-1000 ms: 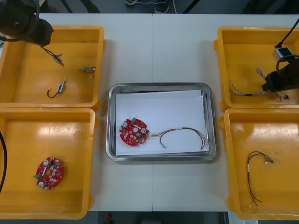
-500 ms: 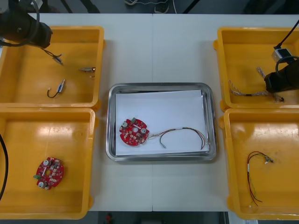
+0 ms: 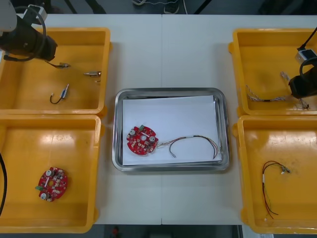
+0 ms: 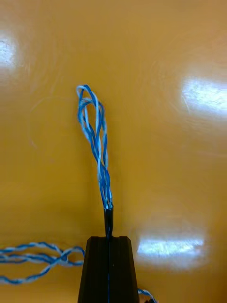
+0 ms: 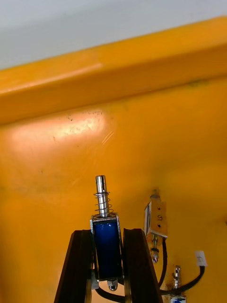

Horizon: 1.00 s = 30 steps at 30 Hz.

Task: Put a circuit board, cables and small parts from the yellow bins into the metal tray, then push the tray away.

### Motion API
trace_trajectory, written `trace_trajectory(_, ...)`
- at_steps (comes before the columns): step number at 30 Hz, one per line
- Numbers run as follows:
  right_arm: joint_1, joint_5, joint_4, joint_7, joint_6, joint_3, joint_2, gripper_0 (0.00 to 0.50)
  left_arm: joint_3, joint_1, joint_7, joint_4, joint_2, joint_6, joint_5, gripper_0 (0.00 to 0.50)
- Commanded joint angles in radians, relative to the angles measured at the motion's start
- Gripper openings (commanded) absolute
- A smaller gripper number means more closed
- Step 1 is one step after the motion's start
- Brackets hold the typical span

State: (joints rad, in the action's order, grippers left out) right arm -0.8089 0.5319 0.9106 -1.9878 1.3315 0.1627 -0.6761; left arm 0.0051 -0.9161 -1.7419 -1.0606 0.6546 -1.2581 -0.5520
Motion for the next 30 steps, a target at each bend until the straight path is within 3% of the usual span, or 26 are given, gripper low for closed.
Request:
trace_trajectory(1, 0.014, -0.016, 0.119, -0.009, 0.098, 0.107, 0.0, 0.0, -0.048, 0.037, 0.007, -0.012, 0.017, 0.045, -0.008, 0.0)
trace_trajectory(23, 0.014, -0.013, 0.521, 0.009, 0.574, 0.159, -0.025, 0.0, -0.086, 0.079, 0.012, 0.021, -0.003, 0.068, -0.026, 0.0)
trace_trajectory(30, 0.014, 0.003, 0.634, 0.011, 0.588, 0.141, -0.025, 0.0, -0.086, 0.08, -0.004, 0.057, -0.012, 0.098, -0.031, 0.0)
